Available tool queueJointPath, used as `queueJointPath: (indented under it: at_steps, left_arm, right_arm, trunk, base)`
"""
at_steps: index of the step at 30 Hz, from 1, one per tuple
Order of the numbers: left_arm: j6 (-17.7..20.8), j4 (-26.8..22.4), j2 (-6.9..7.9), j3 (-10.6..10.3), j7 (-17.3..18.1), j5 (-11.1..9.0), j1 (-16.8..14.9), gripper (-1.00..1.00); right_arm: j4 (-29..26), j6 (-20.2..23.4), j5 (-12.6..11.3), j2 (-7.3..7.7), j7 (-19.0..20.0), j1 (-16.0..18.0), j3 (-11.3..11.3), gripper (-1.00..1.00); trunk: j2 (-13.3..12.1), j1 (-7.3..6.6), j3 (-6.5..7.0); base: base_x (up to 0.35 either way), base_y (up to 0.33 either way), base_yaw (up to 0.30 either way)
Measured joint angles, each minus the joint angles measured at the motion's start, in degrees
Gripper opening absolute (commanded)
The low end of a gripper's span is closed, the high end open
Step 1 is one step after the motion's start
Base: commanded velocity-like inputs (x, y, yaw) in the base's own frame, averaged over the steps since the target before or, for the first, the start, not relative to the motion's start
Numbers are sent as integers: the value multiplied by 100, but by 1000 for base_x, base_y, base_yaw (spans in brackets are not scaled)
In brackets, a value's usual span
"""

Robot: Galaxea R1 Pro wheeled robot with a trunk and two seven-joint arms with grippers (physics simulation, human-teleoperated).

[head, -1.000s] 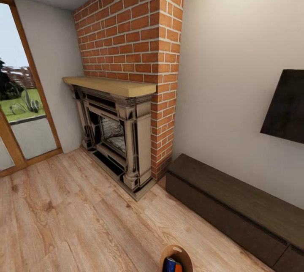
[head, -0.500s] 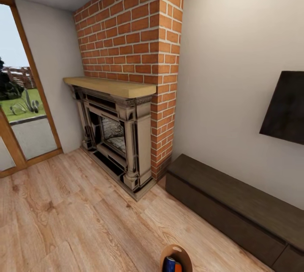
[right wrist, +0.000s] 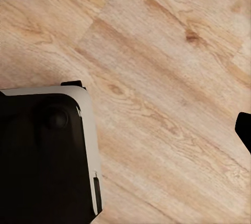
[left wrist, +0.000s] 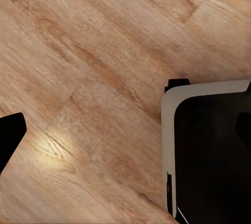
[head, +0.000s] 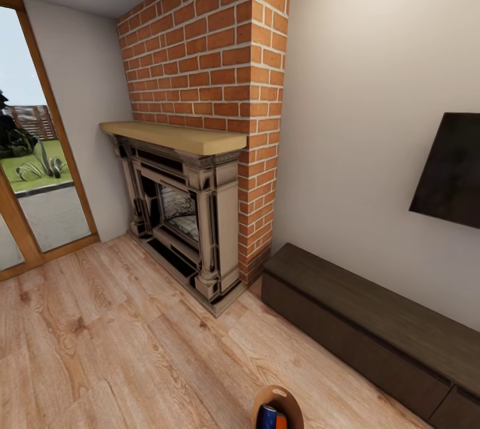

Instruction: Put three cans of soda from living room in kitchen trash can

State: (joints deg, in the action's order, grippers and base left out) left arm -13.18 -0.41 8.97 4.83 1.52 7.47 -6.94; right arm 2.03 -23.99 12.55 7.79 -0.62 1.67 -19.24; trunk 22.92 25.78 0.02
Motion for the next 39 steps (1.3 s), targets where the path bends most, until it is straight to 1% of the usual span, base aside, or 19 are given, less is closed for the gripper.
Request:
queueJointPath:
  at_steps: [13,20,26,28,31,33,39]
  left_arm:
    - [-38,-20,0,0,6,-12,0,100]
    - [-360,-46,-2,4,8,-31,0,100]
    - [-412,-50,-9,8,13,-37,-2,100]
    - [-415,-44,-33,10,14,-34,-3,100]
    - [-416,-33,-137,16,19,-30,-1,100]
    - [-414,-29,-240,18,22,-26,-1,100]
    - [-417,-36,-290,18,23,-30,0,100]
  right_arm:
    - [-50,-4,2,3,0,0,13,100]
    - [-94,6,-4,-46,-24,0,12,100]
    - [-94,8,-6,-75,-44,0,7,100]
    - [-89,8,-7,-75,-55,0,0,100]
    - [-54,13,-7,-72,-71,0,-5,100]
    - [-17,20,-6,-58,-81,0,-6,100]
    - [-5,57,9,-68,-86,0,14,100]
  trunk:
    - [0,0,0]
    - [0,0,0]
    - [0,0,0]
    - [0,0,0]
    - [0,0,0]
    - [0,0,0]
    - [0,0,0]
  base:
    - [0,0,0]
    - [0,0,0]
    - [0,0,0]
    - [0,0,0]
    - [0,0,0]
    - [0,0,0]
    - [0,0,0]
